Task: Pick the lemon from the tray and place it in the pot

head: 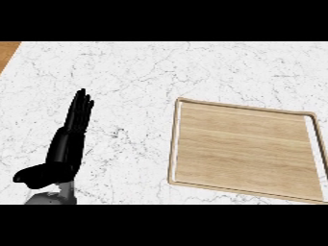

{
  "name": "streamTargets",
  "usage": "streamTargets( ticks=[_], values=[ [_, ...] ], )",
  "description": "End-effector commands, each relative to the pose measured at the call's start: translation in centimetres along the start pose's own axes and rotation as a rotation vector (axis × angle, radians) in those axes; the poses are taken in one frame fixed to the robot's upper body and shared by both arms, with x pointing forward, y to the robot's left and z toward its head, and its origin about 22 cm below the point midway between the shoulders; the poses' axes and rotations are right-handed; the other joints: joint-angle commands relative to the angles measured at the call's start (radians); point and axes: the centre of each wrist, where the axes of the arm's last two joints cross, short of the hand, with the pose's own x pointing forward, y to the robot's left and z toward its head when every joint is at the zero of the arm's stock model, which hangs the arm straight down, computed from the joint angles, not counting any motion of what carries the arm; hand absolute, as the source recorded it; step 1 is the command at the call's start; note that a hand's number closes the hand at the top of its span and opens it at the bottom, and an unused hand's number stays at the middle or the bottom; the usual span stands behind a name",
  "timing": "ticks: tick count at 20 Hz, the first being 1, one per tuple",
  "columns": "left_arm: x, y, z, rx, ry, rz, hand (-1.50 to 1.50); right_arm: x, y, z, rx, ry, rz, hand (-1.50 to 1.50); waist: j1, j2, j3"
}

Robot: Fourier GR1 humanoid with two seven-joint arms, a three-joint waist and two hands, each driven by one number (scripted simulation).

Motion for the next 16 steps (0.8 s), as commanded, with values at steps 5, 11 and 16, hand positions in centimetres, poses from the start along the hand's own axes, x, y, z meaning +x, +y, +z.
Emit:
streamTargets(
  ticks=[5, 11, 16],
  values=[
    [0.6, -1.9, -0.9, -0.093, -0.021, 0.015, 0.0, 2.4, -5.2, -5.5, -0.276, 0.377, 0.146, 1.5, 0.079, 0.01, 0.005],
    [0.5, -2.7, -1.0, -0.118, -0.017, 0.015, 0.0, 3.4, -6.6, -7.1, -0.368, 0.528, 0.227, 1.5, 0.102, 0.003, 0.01],
    [0.1, -3.0, -0.8, -0.123, 0.017, 0.03, 0.0, 4.2, -7.4, -7.9, -0.423, 0.628, 0.289, 1.5, 0.09, -0.015, 0.011]
  ],
)
